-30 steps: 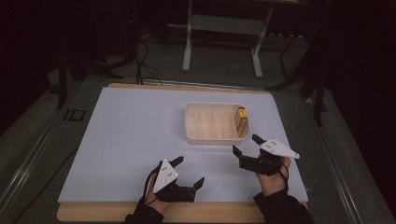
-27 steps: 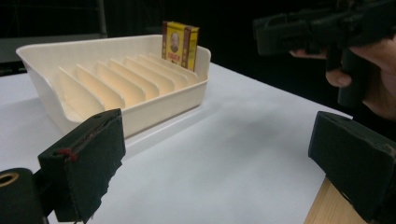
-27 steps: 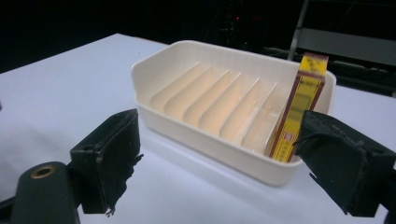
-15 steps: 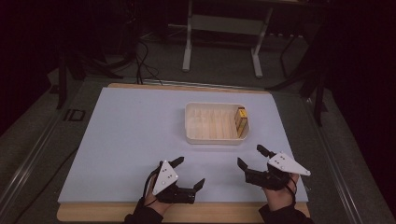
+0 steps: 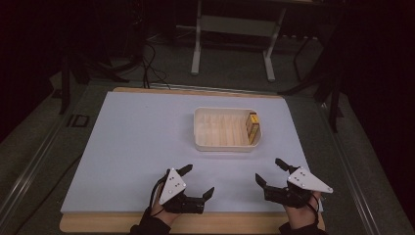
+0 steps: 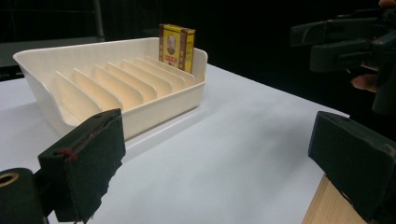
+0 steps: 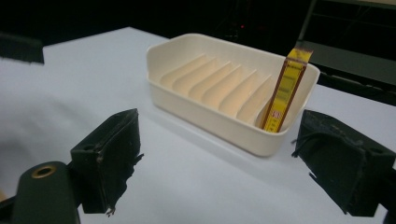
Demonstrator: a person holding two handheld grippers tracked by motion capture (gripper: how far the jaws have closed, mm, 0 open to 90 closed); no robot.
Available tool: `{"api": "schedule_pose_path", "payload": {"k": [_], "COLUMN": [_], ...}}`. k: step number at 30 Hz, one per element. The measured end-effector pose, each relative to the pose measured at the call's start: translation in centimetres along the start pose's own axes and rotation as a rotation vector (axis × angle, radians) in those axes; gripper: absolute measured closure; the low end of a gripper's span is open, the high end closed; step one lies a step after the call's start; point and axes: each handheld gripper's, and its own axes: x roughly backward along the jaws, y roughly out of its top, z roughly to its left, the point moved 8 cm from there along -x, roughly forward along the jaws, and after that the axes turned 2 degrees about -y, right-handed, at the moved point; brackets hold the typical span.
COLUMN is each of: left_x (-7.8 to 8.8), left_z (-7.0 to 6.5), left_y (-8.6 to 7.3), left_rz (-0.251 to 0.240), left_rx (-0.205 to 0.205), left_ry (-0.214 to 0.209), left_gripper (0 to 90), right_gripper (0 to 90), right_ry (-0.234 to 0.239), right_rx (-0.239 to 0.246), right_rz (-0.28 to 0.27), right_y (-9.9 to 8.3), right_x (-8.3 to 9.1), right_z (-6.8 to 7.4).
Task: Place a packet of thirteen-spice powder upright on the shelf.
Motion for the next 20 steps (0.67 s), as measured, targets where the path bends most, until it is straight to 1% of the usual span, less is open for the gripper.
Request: {"api": "schedule_pose_path", "payload": {"k": [3, 6, 8, 11, 12, 15, 20], "left_x": [-0.1, -0.1, -0.1, -0.2, -0.2, -0.2, -0.2], "left_z": [0.0, -0.1, -0.1, 0.0, 0.0, 0.1, 0.0], "left_y": [-0.1, -0.2, -0.2, -0.2, -0.2, -0.3, -0.3], "left_rz": [0.003, 0.005, 0.006, 0.006, 0.005, 0.010, 0.011], "left_rx": [0.000, -0.001, -0.002, 0.001, 0.003, 0.002, 0.000], "left_ry": [-0.003, -0.009, -0.010, -0.009, -0.010, -0.009, -0.010], "left_gripper": [4.9, 4.8, 4.9, 4.9, 4.9, 4.9, 5.1], "right_gripper": [13.7, 13.5, 13.3, 13.3, 13.3, 13.6, 13.9], "right_ry": [0.024, 0.038, 0.035, 0.032, 0.033, 0.043, 0.060], "right_rx": [0.026, 0.019, 0.006, 0.020, 0.017, 0.017, 0.025], "right_rz": [0.016, 0.022, 0.018, 0.021, 0.022, 0.023, 0.011], "right_y": [-0.5, -0.8, -0.8, -0.9, -1.0, -1.0, -0.9], "right_x": [0.2, 0.3, 0.3, 0.1, 0.0, -0.1, -0.1], "right_z": [-0.1, -0.4, -0.7, -1.0, -1.0, -1.0, -0.9]}}
